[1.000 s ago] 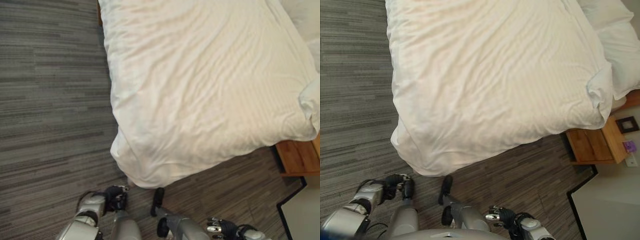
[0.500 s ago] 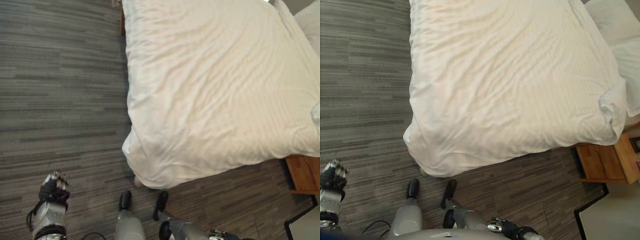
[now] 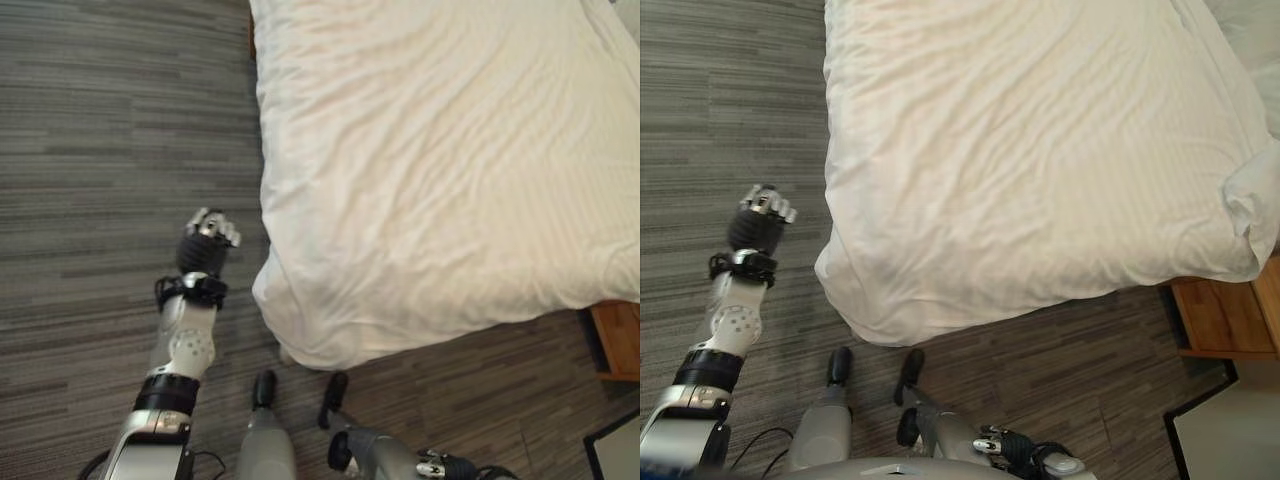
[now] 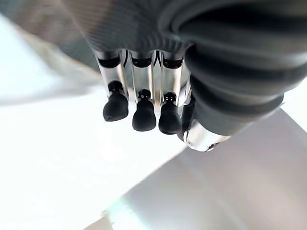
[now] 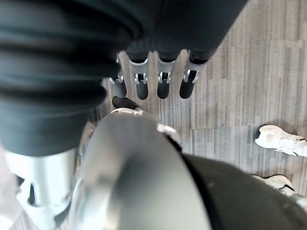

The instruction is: Making the bed.

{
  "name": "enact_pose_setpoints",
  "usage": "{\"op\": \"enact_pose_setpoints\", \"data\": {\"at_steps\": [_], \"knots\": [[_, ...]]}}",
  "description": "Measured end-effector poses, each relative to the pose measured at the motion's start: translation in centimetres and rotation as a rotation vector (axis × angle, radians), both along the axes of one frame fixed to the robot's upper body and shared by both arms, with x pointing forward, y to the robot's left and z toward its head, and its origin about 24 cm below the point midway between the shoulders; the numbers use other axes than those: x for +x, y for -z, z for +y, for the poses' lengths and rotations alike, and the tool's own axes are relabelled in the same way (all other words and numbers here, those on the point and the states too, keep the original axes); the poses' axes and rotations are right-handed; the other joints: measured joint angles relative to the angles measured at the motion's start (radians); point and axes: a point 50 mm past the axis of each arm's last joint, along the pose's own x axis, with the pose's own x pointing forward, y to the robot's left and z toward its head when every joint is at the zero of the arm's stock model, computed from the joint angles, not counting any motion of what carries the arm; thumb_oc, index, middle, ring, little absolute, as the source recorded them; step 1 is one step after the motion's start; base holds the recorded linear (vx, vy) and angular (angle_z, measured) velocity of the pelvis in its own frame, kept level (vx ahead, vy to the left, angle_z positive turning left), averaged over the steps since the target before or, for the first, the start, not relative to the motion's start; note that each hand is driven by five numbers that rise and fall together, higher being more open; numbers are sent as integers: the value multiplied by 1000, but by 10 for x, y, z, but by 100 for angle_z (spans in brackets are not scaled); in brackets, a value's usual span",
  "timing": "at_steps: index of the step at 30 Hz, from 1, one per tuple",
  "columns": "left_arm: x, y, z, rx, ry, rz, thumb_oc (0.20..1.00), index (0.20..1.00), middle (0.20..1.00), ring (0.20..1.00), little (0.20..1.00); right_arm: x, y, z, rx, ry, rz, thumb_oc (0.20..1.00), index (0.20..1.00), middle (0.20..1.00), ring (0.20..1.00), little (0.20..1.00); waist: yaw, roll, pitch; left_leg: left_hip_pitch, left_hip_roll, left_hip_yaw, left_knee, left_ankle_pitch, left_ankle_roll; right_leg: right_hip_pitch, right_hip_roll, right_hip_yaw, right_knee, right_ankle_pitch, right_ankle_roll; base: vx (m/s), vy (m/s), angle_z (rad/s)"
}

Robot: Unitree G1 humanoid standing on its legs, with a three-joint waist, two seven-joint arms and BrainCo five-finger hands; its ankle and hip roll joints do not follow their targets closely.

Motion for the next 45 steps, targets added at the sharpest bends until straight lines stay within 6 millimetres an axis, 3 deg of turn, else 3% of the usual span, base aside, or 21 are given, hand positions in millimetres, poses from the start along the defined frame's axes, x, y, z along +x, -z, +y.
{"op": "enact_pose_setpoints", "data": {"at_steps": [6,14,16,25,29,31,32,34,36,39,42,45], "knots": [[11,15,6,12,14,117,200,200,200,200,200,2,-1,2,8,-17,-4,1000,1000,1000,1000,1000,-31,-25,8,-14,0,3,1,1,1,-15,1,3,0,3,-3,3,4,-1],[7,35,37,28,-87,253,200,200,200,200,200,4,-1,3,10,-27,-5,1000,1000,1000,1000,1000,-52,-54,9,-39,5,27,-2,-1,-1,-52,7,28,0,7,-2,13,3,-9],[0,46,48,42,-126,321,200,200,200,200,200,5,-1,3,9,-31,-9,1000,1000,1000,1000,1000,-59,-61,8,-43,9,28,-2,0,1,-57,11,28,0,8,-2,37,0,-1],[-33,95,50,98,-128,526,200,200,200,200,200,18,-4,7,-4,-57,-43,1000,1000,1000,1000,1000,-69,-67,6,-48,12,32,-4,-1,-1,-65,15,38,0,8,-2,16,3,-1],[-93,141,70,112,-204,762,200,200,200,200,200,28,-6,8,-9,-62,-69,1000,1000,1000,1000,1000,-67,-67,7,-48,14,36,-4,-3,-4,-67,17,45,0,8,-2,9,8,-4],[-117,154,79,99,-254,835,200,200,200,200,200,30,-7,8,-11,-60,-79,1000,1000,1000,1000,1000,-65,-65,8,-48,15,36,-4,-4,-4,-67,17,46,0,8,-2,0,0,0],[-144,164,89,60,-340,900,200,200,200,200,200,32,-8,8,-19,-57,-88,1000,1000,1000,1000,1000,-58,-64,9,-48,15,37,-4,-4,-6,-68,18,48,0,8,-2,0,0,0],[-167,170,99,57,-393,956,200,200,200,200,200,32,-8,8,-25,-53,-92,1000,1000,1000,1000,1000,-36,-49,20,-48,15,36,-4,-3,-4,-68,17,49,0,8,-2,9,-8,2],[-187,164,120,21,-549,947,200,200,200,200,200,32,-9,9,-21,-51,-104,1000,1000,1000,1000,1000,-22,-42,22,-48,16,33,-3,-7,-11,-65,17,46,-4,8,-2,12,-23,5],[-199,149,145,-24,-740,879,200,200,200,200,200,27,-7,8,-27,-44,-96,1000,1000,1000,1000,1000,9,-32,27,-48,16,31,1,-7,-11,-62,16,45,-5,7,-1,0,-12,2],[-190,128,162,-102,-899,724,200,200,200,200,200,20,-5,8,-38,-31,-83,1000,1000,1000,1000,1000,20,-8,25,-46,15,25,10,-7,-10,-50,13,39,-4,7,-1,18,-5,8],[-164,115,157,-85,-877,622,200,200,200,200,200,20,-3,2,-71,-3,-81,1000,1000,1000,1000,1000,23,22,19,-31,10,22,11,-4,-6,-32,8,34,0,10,-6,-3,29,7]]}}
